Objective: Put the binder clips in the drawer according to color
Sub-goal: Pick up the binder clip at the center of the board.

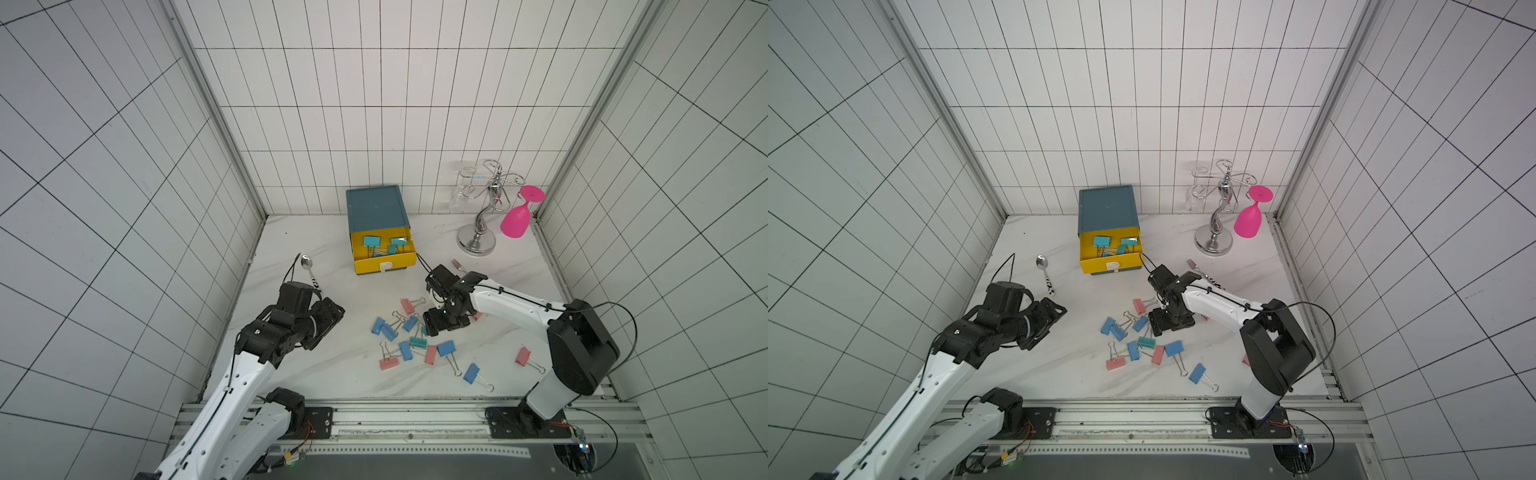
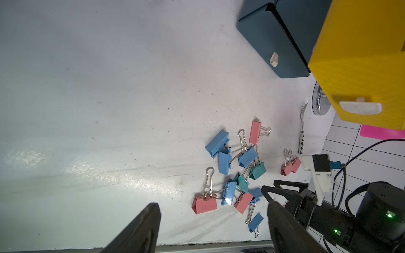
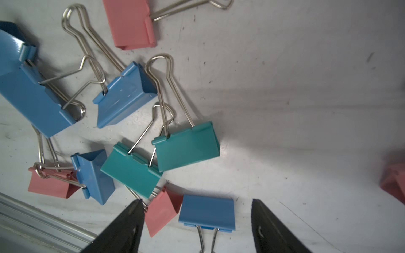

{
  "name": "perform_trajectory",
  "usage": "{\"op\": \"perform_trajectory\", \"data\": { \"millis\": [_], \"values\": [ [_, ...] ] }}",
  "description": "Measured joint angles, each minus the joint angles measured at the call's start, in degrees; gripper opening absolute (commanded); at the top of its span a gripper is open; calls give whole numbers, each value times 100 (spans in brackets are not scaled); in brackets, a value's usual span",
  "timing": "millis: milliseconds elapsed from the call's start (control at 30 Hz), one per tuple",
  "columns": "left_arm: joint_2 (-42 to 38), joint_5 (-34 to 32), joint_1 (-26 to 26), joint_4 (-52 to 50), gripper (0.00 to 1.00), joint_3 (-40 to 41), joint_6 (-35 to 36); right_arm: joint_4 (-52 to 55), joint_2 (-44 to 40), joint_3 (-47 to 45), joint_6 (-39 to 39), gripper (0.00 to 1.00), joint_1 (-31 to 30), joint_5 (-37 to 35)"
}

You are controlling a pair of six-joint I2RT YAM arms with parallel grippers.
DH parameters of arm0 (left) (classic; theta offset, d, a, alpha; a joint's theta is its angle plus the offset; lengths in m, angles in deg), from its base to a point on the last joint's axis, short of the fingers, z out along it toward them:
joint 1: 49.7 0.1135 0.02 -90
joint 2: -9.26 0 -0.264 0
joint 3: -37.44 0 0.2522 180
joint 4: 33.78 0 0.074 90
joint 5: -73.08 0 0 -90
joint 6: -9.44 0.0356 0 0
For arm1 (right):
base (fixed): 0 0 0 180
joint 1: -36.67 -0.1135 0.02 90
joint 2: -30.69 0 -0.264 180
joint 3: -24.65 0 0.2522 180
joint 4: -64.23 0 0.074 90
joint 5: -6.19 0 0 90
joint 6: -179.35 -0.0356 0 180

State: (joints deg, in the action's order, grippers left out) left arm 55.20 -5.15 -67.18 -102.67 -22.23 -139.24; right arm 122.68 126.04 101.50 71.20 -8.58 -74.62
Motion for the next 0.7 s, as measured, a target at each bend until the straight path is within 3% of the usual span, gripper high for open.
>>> {"op": "perform_trajectory", "data": {
  "millis": [700],
  "values": [
    [184, -83, -11, 0, 80, 0, -46, 20, 997, 809, 756, 73, -50, -203]
  ]
}}
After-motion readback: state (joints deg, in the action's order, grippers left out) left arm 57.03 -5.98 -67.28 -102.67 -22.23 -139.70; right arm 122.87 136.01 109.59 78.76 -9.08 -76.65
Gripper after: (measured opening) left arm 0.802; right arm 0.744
